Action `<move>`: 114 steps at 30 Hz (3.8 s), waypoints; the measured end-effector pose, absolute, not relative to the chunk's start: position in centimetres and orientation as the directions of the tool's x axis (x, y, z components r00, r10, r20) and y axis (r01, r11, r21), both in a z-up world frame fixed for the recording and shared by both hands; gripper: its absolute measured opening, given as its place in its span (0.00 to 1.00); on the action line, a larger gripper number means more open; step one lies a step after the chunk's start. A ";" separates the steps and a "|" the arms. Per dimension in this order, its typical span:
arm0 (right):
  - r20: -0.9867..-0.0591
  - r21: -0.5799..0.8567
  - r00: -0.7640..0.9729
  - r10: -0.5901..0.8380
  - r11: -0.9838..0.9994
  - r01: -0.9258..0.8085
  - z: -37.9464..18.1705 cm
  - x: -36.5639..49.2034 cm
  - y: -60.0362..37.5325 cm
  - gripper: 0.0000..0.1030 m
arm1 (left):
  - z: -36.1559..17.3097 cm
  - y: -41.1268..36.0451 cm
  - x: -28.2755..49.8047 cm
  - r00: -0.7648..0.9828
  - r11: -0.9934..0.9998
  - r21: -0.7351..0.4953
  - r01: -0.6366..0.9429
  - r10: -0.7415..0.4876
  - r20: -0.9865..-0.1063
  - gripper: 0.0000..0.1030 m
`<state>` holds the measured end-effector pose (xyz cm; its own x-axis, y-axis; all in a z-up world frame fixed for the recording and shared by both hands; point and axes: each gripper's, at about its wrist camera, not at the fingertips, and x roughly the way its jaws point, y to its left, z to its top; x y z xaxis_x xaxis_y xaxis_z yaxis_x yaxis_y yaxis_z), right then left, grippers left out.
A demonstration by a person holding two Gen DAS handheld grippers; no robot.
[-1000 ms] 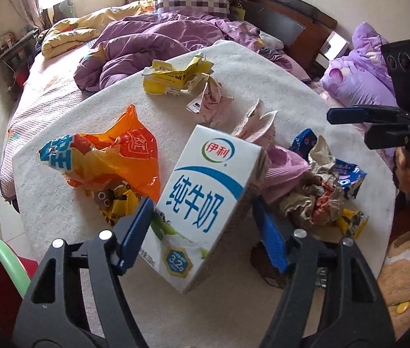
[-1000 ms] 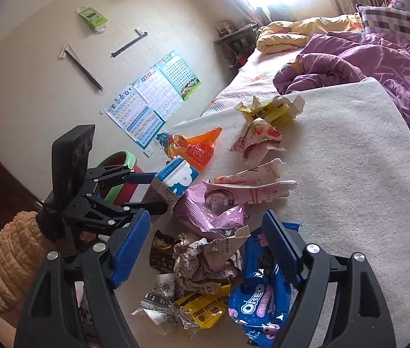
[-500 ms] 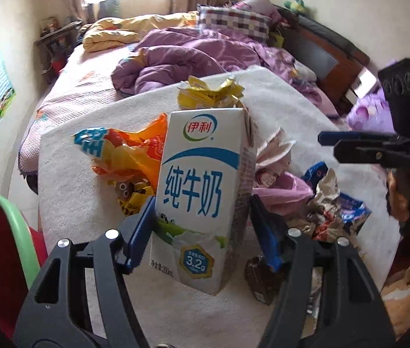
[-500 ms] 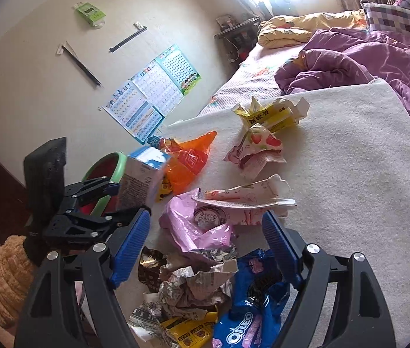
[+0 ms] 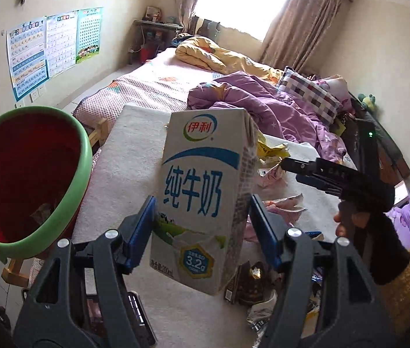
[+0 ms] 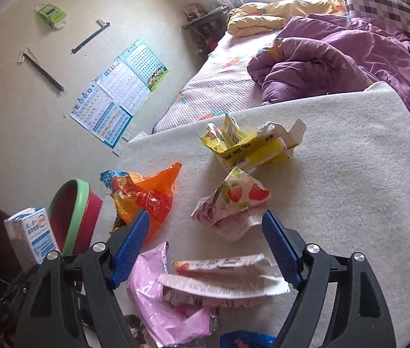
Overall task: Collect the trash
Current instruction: 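Carry the milk carton and strawberry wrapper to the basin and release both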
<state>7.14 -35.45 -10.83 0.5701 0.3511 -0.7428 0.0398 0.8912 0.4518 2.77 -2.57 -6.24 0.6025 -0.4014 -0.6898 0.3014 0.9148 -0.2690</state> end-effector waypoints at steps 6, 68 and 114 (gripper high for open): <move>-0.779 0.447 0.525 0.342 0.891 0.082 -12.9 8.8 -35.0 0.69 | -6.3 -1.2 1.9 0.608 0.920 -0.279 0.275 -0.392 -0.691 0.61; -0.629 0.453 0.553 0.547 0.836 -0.311 -4.3 5.2 -5.0 0.40 | -7.4 16.9 6.5 0.663 0.958 -0.228 0.173 -0.284 -0.692 0.60; -0.675 0.365 0.596 0.434 0.899 -0.241 -5.2 0.6 -13.5 0.74 | -7.8 11.7 5.6 0.668 0.970 -0.174 0.171 -0.244 -0.703 0.75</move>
<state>0.57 -13.54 -5.23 0.5961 0.4343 -0.6753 -0.2413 0.8991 0.3652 5.58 11.70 -7.79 0.6683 -0.2439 -0.7028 0.1714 0.9698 -0.1735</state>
